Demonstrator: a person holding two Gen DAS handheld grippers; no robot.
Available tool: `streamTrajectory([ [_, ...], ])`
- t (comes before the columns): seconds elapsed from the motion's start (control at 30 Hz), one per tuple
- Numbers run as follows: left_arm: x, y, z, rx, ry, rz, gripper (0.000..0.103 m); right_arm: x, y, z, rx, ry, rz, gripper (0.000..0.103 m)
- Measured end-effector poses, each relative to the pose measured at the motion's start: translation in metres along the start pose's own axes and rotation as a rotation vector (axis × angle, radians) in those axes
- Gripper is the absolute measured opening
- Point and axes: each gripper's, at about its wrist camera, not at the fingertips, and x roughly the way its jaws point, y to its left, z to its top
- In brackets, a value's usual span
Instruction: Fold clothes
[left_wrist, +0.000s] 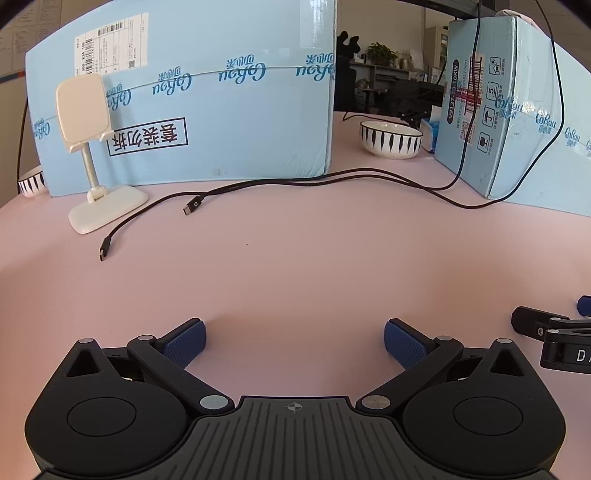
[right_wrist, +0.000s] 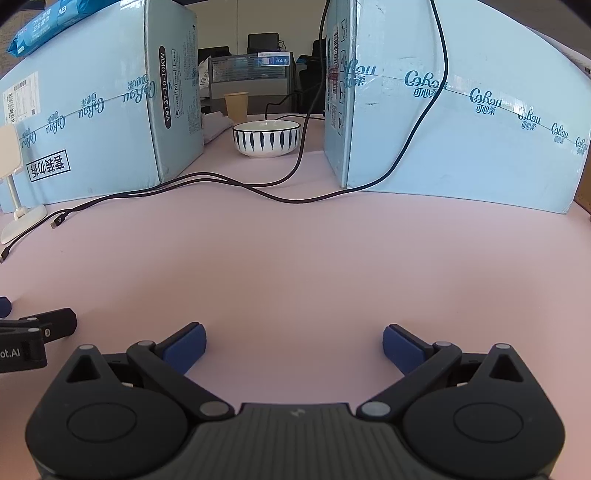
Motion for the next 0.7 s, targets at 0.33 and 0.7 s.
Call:
streamTrajectory([
  [0.33,-0.0002,0.0009,-0.0005,-0.005,0.001,-0.003,0.103,-0.0003,0.001,-0.0009,0.0,0.001,-0.001,0.103],
  [0.7,-0.0004,-0.0002,-0.0006,-0.004,0.001,-0.001,0.103,-0.0024,0.0021,-0.0024,0.005,0.001,-0.008,0.103],
])
